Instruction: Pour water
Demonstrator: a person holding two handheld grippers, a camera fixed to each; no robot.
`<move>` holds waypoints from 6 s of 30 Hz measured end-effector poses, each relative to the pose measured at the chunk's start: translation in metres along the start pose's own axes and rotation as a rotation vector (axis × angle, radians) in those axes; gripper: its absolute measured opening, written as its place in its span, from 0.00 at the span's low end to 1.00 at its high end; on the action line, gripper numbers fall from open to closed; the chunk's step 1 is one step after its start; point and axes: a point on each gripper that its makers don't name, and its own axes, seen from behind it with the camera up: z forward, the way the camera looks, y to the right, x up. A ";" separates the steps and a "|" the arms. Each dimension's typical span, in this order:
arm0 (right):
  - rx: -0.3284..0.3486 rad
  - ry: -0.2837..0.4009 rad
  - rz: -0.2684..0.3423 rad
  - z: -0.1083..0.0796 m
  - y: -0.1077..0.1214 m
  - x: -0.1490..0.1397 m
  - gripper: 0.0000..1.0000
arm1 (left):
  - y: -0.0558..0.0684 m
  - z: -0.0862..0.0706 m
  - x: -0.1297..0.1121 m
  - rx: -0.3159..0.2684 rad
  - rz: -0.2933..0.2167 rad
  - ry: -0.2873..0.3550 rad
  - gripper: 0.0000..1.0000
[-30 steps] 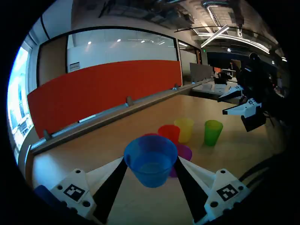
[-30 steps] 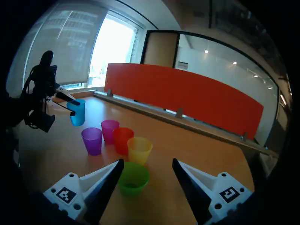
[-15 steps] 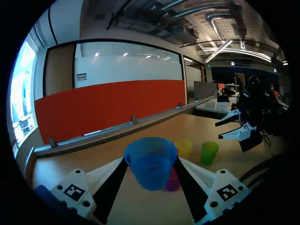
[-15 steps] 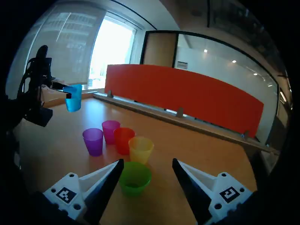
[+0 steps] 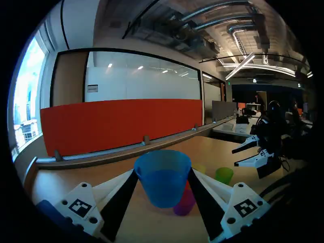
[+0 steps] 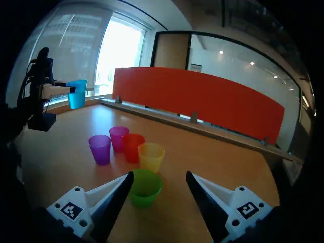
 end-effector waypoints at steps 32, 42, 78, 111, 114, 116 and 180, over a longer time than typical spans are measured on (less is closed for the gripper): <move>0.090 -0.124 -0.030 0.010 -0.027 -0.049 1.00 | 0.004 -0.010 -0.015 0.000 0.042 -0.037 0.85; 0.094 -0.148 -0.031 0.020 -0.028 -0.059 1.00 | 0.003 -0.011 -0.018 0.000 0.043 -0.041 0.85; 0.137 -0.183 0.010 0.047 -0.036 -0.059 0.98 | -0.003 -0.013 -0.022 0.001 0.044 -0.047 0.85; 0.136 0.049 -0.034 0.026 -0.073 0.020 0.92 | 0.005 -0.041 -0.025 0.027 0.049 -0.045 0.85; 0.138 0.081 -0.036 0.023 -0.080 0.031 0.92 | 0.007 -0.045 -0.026 0.029 0.048 -0.042 0.85; 0.137 0.103 -0.032 0.021 -0.084 0.037 0.92 | 0.010 -0.048 -0.027 0.028 0.043 -0.041 0.85; 0.385 0.185 0.010 0.026 -0.209 0.079 0.92 | 0.027 -0.066 -0.029 -0.005 0.173 -0.023 0.85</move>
